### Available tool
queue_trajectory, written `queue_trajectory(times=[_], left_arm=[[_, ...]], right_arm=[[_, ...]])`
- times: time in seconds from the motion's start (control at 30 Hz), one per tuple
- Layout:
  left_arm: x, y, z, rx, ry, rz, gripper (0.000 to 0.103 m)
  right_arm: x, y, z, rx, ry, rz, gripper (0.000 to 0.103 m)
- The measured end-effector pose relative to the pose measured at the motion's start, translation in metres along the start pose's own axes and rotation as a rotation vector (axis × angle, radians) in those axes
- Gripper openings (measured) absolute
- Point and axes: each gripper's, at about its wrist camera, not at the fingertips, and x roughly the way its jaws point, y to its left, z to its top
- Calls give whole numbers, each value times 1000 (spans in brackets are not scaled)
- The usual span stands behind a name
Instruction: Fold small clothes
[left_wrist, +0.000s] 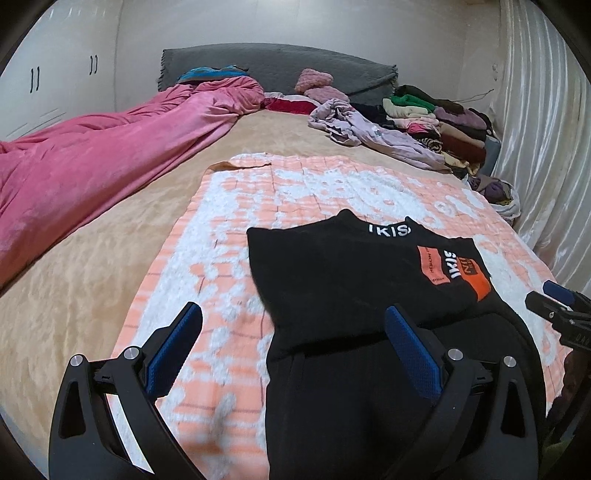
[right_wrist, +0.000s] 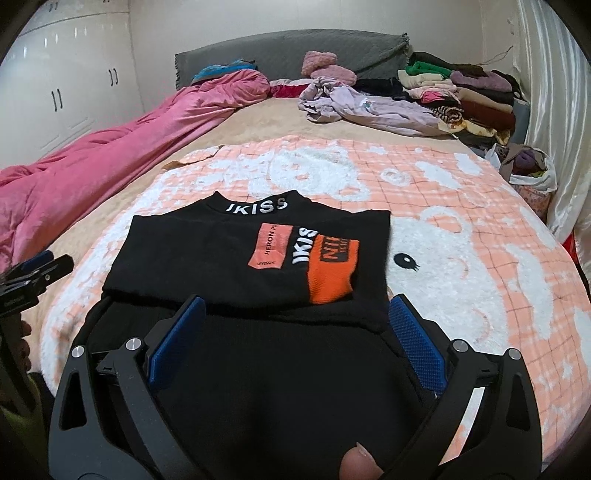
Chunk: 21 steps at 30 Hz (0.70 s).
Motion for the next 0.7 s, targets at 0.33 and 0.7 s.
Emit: queue_trajectory(times=[0.33,0.7], left_arm=[[-15,-3,-22,5,31,13,98],[-26,-1,-41,-4,64,38,98]], right_arm=[[-18,-17,-20,9,7,-9,94],[-32,-38,-42,21,30,-26,94]])
